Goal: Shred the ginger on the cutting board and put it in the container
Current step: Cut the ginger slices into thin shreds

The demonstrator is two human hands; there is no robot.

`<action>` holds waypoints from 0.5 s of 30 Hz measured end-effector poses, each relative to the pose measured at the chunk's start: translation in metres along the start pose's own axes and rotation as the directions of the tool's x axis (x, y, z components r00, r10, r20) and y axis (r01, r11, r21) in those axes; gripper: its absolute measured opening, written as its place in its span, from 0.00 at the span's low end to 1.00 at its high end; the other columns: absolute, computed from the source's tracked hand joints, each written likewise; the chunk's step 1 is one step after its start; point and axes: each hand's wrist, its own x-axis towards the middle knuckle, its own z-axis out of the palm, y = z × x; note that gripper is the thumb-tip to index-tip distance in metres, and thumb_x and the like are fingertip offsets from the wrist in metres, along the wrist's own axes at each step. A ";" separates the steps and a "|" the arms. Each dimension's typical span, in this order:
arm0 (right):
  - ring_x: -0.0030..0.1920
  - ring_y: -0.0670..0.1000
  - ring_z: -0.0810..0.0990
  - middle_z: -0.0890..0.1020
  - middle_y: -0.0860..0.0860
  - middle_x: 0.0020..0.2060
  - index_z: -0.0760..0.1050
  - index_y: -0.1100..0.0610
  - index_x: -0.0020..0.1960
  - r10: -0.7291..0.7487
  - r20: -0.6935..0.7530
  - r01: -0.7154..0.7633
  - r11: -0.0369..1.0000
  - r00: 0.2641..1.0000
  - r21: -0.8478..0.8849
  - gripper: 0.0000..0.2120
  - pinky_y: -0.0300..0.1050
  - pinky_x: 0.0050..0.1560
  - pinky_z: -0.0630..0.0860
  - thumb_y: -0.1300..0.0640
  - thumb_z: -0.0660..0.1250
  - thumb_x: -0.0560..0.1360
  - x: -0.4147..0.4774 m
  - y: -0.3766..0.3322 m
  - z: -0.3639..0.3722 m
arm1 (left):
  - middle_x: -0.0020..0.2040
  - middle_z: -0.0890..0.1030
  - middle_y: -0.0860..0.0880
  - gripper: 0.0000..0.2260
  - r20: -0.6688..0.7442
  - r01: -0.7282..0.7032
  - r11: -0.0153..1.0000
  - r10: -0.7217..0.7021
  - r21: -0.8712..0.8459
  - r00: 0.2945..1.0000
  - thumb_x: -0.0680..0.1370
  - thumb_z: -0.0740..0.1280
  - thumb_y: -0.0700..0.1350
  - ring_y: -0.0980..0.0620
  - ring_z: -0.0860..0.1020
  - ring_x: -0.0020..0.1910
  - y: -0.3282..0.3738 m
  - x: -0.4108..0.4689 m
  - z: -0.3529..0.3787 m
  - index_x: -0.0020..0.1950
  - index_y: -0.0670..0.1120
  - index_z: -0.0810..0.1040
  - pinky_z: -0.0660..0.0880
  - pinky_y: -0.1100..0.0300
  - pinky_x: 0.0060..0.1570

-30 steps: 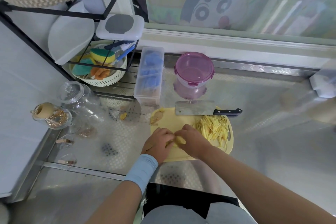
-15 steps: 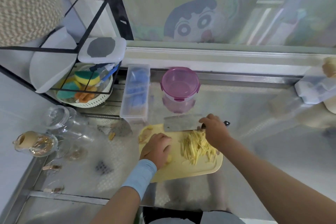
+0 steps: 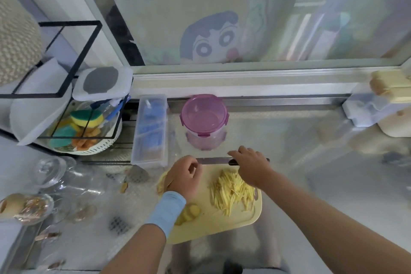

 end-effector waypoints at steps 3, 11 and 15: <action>0.59 0.54 0.76 0.75 0.48 0.59 0.71 0.46 0.70 0.123 0.036 -0.128 0.975 0.992 0.179 0.24 0.47 0.54 0.73 0.60 0.60 0.76 -0.015 -0.019 -0.015 | 0.25 0.68 0.53 0.14 -0.014 0.050 0.998 -0.050 -0.037 0.999 0.74 0.60 0.54 0.56 0.66 0.26 0.000 -0.021 -0.014 0.31 0.51 0.64 0.65 0.59 0.29; 0.27 0.52 0.67 0.72 0.55 0.31 0.71 0.56 0.43 0.330 0.306 -0.364 0.129 0.893 0.923 0.07 0.44 0.29 0.63 0.67 0.59 0.72 -0.048 -0.068 -0.019 | 0.39 0.82 0.48 0.07 0.444 0.563 0.674 -0.368 -0.477 0.817 0.78 0.62 0.39 0.52 0.78 0.39 0.014 -0.053 -0.017 0.46 0.43 0.80 0.76 0.60 0.41; 0.32 0.55 0.71 0.71 0.56 0.36 0.69 0.59 0.44 0.373 0.330 -0.277 -0.189 0.867 0.942 0.08 0.51 0.35 0.70 0.71 0.60 0.72 -0.049 -0.082 -0.008 | 0.59 0.80 0.42 0.12 0.699 0.708 0.242 -0.135 -0.664 0.702 0.81 0.57 0.31 0.45 0.78 0.59 0.018 -0.054 -0.012 0.62 0.38 0.72 0.77 0.53 0.54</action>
